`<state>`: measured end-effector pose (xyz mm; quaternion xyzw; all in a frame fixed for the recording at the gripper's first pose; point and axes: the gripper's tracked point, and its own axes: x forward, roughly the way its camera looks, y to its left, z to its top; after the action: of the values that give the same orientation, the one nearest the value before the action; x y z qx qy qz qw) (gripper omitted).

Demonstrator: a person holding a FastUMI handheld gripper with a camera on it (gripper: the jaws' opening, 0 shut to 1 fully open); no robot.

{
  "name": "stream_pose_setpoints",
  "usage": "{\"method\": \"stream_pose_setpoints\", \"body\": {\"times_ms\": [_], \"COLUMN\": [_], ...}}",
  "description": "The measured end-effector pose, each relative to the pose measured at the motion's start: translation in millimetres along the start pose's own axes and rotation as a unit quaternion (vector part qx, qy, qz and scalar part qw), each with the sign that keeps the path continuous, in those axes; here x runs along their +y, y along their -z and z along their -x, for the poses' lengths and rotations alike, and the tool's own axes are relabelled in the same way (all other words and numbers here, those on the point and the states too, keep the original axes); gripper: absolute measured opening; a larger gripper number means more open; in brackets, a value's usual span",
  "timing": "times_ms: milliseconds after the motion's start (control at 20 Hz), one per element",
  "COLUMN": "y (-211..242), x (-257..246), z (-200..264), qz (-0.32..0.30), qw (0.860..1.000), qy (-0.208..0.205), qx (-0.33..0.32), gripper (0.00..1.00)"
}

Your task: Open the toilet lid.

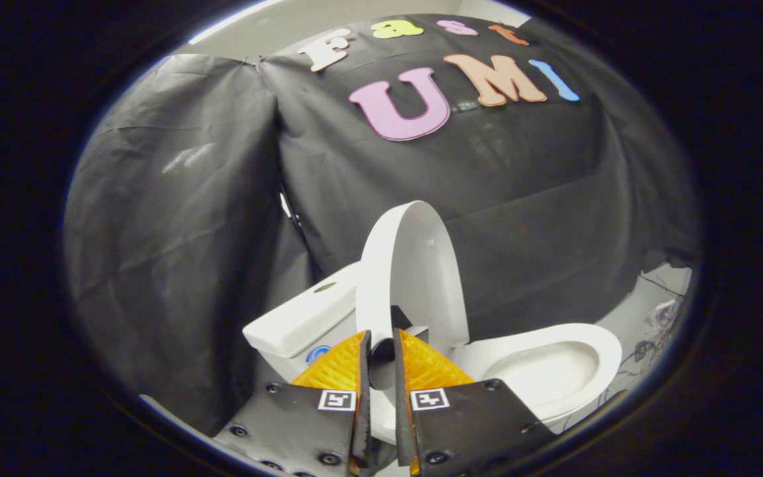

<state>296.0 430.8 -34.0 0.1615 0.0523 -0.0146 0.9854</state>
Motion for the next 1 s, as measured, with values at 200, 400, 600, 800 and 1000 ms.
{"method": "stream_pose_setpoints", "body": {"times_ms": [200,400,600,800,1000], "y": [7,15,23,21,20], "x": [28,52,63,61,60], "z": [-16,-29,-35,-35,-33], "qz": [-0.015,-0.015,0.015,0.016,0.031], "qw": [0.999,0.998,0.998,0.998,0.997], "qy": [-0.028,-0.053,-0.065,-0.066,-0.065], "qx": [0.0,0.006,0.015,0.014,0.018], "gripper": [0.16,0.16,0.16,0.16,0.19]}}
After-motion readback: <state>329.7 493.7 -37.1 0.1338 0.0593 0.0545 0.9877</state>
